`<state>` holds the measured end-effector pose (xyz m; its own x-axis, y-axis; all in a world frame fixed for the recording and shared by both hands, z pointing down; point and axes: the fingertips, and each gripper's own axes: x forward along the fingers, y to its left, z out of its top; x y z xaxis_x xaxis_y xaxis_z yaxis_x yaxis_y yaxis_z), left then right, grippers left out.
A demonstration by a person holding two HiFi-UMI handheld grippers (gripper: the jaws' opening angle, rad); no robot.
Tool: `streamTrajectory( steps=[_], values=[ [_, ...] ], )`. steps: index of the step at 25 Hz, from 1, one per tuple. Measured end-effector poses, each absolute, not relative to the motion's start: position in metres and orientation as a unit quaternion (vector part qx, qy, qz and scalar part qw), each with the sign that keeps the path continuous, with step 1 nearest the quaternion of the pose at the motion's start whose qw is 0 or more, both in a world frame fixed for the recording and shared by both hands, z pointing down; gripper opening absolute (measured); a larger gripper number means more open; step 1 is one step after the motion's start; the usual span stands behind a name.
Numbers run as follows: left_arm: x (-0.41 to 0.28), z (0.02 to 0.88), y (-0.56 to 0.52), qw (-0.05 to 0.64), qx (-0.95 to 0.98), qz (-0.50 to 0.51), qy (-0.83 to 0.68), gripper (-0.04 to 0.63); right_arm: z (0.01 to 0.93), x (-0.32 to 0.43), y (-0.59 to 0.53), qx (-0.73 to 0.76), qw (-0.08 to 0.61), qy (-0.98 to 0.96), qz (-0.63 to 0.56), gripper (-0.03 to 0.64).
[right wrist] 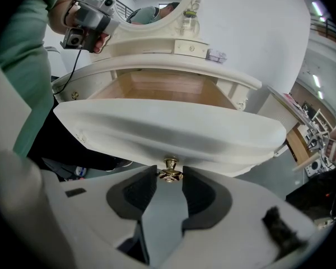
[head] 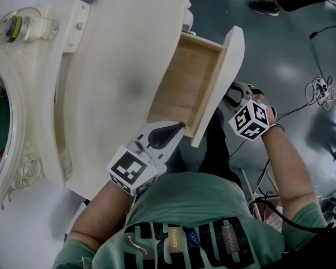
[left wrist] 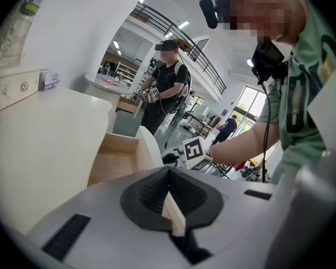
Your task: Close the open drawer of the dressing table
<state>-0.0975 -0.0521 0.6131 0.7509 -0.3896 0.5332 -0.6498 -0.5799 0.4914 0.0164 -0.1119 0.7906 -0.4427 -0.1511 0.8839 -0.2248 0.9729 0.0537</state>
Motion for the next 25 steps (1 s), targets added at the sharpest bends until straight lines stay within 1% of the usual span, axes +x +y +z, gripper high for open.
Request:
streamTrajectory(
  steps=[25],
  values=[
    [-0.135, 0.617, -0.053, 0.366, 0.855, 0.171, -0.327, 0.008, 0.791, -0.033, -0.124, 0.09, 0.506, -0.857, 0.028, 0.146]
  ],
)
